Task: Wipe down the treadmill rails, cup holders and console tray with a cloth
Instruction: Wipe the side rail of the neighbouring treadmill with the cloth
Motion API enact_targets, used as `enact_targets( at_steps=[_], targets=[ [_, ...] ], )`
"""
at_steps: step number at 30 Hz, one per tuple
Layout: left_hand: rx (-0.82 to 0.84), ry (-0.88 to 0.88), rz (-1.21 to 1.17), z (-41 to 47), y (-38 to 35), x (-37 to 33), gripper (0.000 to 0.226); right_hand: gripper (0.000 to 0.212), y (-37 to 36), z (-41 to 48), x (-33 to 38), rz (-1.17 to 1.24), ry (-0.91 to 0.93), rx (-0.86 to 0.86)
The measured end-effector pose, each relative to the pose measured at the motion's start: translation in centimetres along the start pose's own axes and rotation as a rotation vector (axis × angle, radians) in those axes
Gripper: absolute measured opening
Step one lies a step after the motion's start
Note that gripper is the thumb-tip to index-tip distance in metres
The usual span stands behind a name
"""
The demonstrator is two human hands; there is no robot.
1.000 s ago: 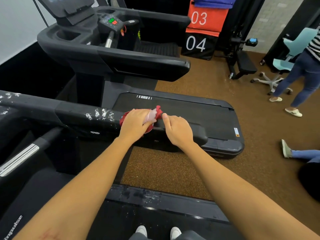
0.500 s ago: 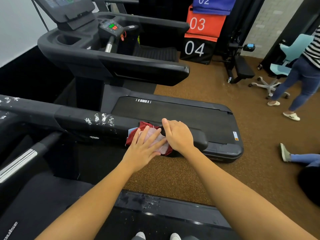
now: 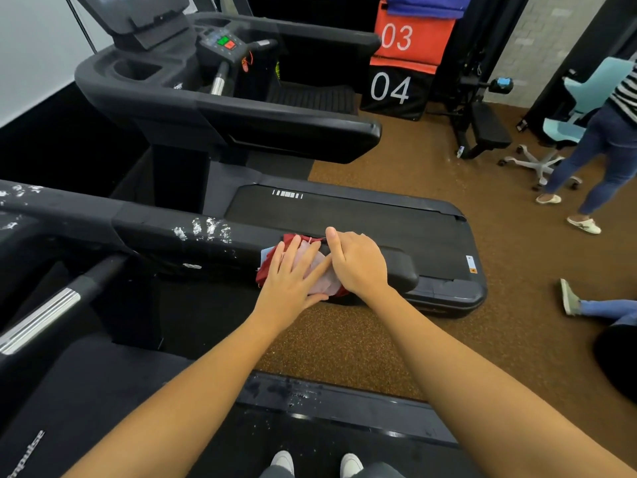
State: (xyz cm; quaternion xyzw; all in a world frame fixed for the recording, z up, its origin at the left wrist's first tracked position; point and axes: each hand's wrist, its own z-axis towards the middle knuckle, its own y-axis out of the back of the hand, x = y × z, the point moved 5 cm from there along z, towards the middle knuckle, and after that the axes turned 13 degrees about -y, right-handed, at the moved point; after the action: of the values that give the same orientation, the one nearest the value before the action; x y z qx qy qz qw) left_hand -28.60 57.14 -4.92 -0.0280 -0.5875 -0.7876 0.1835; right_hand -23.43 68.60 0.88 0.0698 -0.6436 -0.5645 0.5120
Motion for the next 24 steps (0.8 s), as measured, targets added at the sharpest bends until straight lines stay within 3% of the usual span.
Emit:
enact_targets(
  at_steps=[7,13,17,24],
  targets=[
    [-0.093,0.094,0.022,-1.3,-0.5,1.3,0.078,0.044,0.0,0.1,-0.3,-0.046,0.014,0.020],
    [-0.091,0.322,-0.062,-2.6,0.3,5.3,0.073,0.054,-0.3,0.1,-0.3,-0.063,-0.025,0.024],
    [-0.058,0.046,0.012,-0.4,-0.8,-0.6,0.079,0.044,-0.4,0.1,0.0,-0.063,-0.007,0.013],
    [-0.102,-0.118,0.152,-0.8,-1.4,-0.6,0.104,0.043,-0.1,0.0,-0.1,-0.038,-0.004,0.009]
  ],
)
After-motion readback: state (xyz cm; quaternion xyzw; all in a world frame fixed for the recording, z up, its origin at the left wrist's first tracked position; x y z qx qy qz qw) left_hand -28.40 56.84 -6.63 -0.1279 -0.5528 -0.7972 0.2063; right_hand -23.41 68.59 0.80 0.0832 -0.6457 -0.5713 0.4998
